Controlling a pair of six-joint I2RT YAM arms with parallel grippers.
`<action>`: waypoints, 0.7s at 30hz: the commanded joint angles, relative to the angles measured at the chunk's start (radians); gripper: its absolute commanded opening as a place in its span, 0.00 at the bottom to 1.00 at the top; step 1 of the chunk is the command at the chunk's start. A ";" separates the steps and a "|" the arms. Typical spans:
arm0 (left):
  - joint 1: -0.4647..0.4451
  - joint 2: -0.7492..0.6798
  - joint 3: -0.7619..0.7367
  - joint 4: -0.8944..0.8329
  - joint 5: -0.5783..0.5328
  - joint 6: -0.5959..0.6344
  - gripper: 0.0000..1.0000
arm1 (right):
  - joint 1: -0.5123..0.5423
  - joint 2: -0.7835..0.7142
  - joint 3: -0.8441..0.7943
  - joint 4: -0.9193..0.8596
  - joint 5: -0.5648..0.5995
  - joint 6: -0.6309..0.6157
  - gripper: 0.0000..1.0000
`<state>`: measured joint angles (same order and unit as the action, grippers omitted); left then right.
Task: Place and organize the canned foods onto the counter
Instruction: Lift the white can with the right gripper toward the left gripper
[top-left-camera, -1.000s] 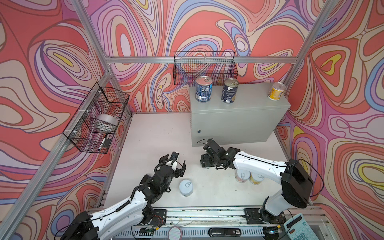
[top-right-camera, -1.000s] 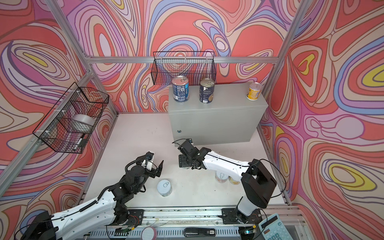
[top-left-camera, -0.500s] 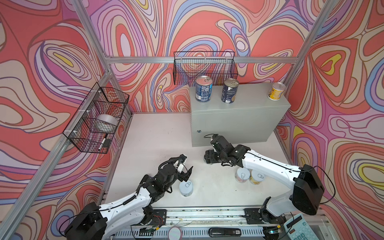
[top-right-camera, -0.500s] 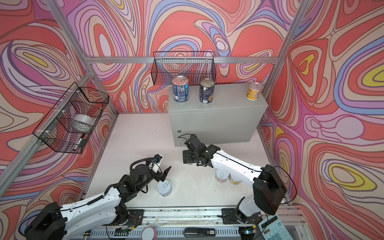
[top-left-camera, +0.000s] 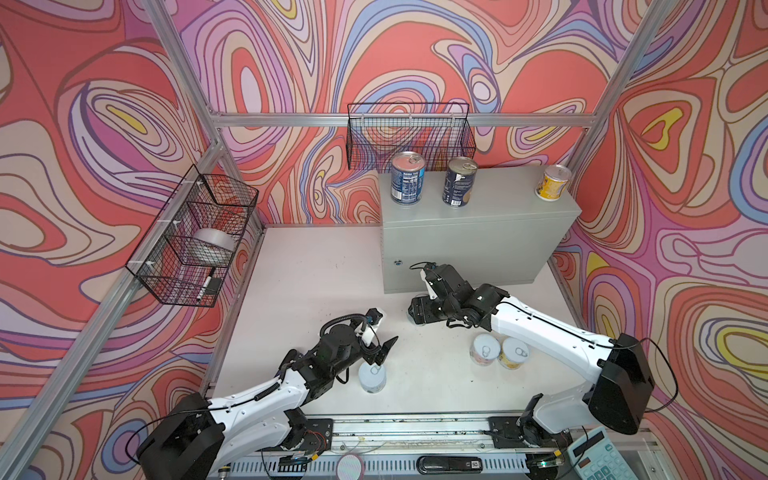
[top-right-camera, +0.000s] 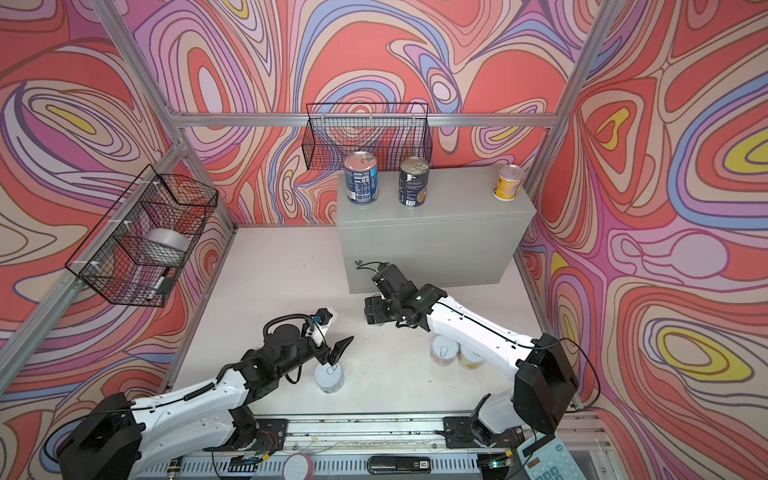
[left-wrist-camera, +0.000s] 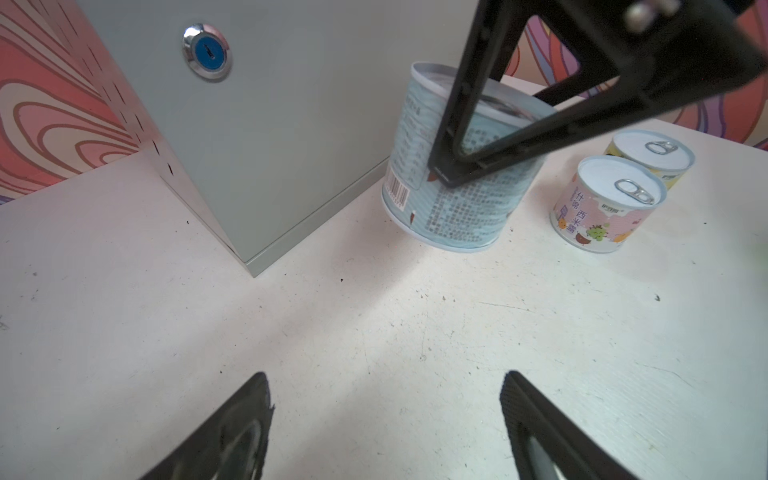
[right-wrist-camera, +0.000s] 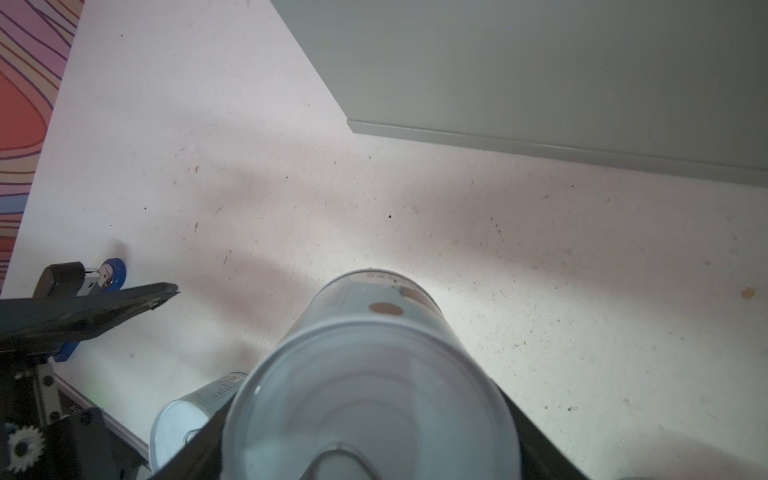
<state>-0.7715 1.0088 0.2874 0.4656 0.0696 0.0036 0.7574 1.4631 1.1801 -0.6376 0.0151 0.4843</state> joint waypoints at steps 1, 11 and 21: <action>0.001 -0.023 0.044 0.005 0.052 -0.002 0.88 | -0.009 0.025 0.066 0.039 -0.053 -0.040 0.75; 0.001 0.050 0.110 0.036 0.091 0.013 0.91 | -0.011 -0.006 0.080 0.072 -0.196 -0.037 0.74; 0.001 0.172 0.191 0.114 0.160 0.007 0.89 | -0.012 -0.061 0.050 0.073 -0.248 -0.038 0.73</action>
<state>-0.7715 1.1603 0.4427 0.5060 0.1913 0.0071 0.7513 1.4494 1.2304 -0.6209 -0.1951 0.4564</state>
